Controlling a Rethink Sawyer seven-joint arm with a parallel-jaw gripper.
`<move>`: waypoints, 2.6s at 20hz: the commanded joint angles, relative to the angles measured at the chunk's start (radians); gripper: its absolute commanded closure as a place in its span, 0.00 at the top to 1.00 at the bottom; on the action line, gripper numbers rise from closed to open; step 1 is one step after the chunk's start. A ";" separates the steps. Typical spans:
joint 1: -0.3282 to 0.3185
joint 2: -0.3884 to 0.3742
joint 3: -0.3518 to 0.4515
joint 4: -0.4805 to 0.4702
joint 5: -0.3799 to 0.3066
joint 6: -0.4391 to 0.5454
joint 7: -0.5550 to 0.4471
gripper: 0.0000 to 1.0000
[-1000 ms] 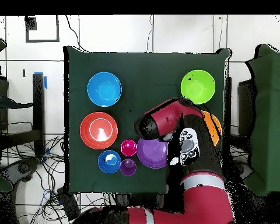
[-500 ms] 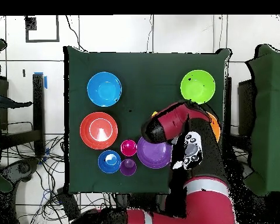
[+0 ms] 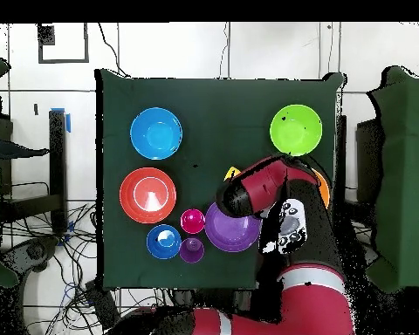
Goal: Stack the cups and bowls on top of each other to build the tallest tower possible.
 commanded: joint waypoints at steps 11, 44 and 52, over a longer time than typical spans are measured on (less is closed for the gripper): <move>-0.055 0.004 0.134 0.059 0.235 0.050 -0.088 1.00; -0.089 0.101 0.132 0.059 0.213 -0.098 -0.033 1.00; -0.068 0.123 0.110 0.048 0.195 -0.143 0.001 1.00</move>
